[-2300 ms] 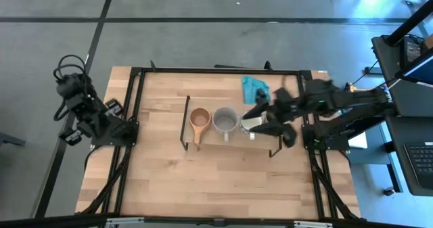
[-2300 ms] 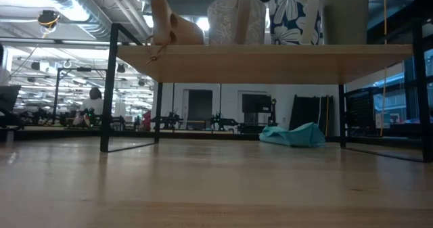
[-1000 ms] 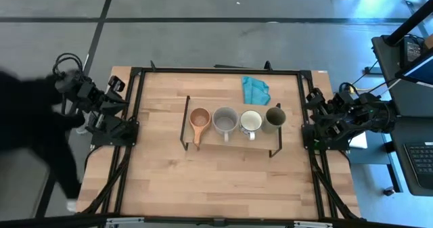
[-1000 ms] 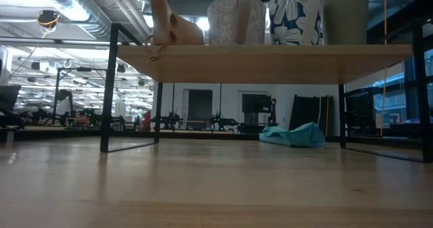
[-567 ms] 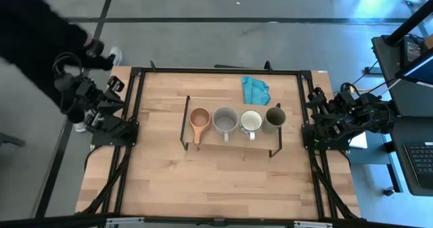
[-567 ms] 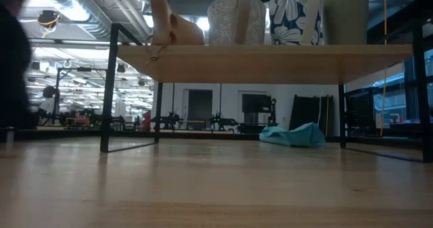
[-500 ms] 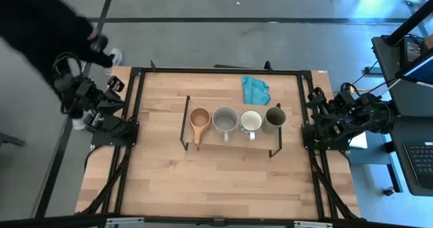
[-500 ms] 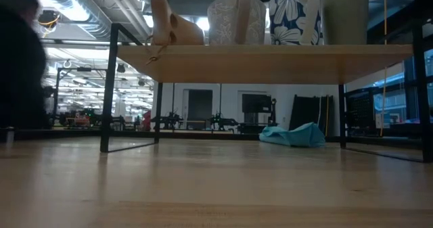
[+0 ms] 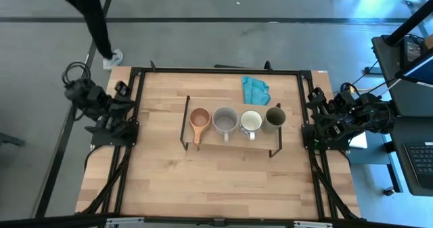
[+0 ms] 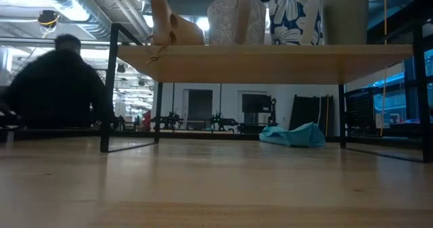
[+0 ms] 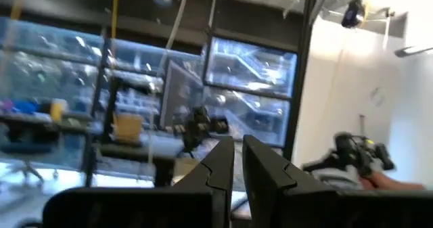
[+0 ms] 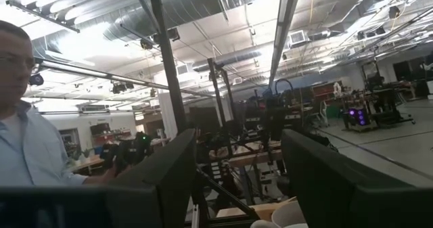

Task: Stack small to large cups/mugs on shelf
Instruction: Return to Home Position

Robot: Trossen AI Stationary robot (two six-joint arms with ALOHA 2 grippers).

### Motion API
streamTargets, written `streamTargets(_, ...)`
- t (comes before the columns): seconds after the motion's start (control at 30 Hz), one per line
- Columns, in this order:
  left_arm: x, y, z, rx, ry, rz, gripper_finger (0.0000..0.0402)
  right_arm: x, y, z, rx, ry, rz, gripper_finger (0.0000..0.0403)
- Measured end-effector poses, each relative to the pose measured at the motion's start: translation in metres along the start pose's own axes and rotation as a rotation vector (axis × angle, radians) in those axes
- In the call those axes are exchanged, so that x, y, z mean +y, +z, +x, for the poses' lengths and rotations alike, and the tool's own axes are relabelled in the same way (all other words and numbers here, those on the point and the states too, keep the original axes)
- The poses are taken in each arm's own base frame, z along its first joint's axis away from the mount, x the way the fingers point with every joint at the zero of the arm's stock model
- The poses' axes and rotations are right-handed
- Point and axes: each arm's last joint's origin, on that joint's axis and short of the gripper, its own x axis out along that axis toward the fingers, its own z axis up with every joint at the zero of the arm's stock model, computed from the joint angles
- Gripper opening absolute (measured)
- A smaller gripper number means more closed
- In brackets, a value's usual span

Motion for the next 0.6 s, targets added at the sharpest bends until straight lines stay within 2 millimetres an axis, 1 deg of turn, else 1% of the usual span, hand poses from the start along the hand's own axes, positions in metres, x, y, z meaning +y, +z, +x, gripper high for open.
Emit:
streamTargets(0.07, 0.002, 0.008, -0.001, -0.038, 0.015, 0.039, 0.0028, 0.000, 0.000, 0.000, 0.000, 0.001, 0.000, 0.0218)
streamTargets(0.17, 0.010, 0.032, -0.006, -0.078, 0.020, 0.102, 0.0028, 0.000, 0.000, 0.000, 0.001, 0.002, 0.008, 0.0218)
streamTargets(0.27, 0.019, 0.050, -0.015, -0.045, 0.002, 0.117, 0.0028, 0.000, 0.000, 0.000, 0.002, 0.003, 0.008, 0.0218)
streamTargets(0.37, 0.025, 0.061, -0.022, -0.002, -0.082, 0.073, 0.0027, 0.000, -0.001, 0.000, 0.010, 0.001, 0.009, 0.0218)
streamTargets(0.47, 0.030, 0.075, -0.029, -0.014, -0.161, 0.045, 0.0028, 0.000, -0.001, 0.000, 0.011, 0.000, 0.009, 0.0218)
streamTargets(0.6, 0.041, 0.104, -0.046, -0.108, -0.220, 0.056, 0.0028, 0.000, -0.001, 0.000, 0.011, 0.000, 0.027, 0.0218)
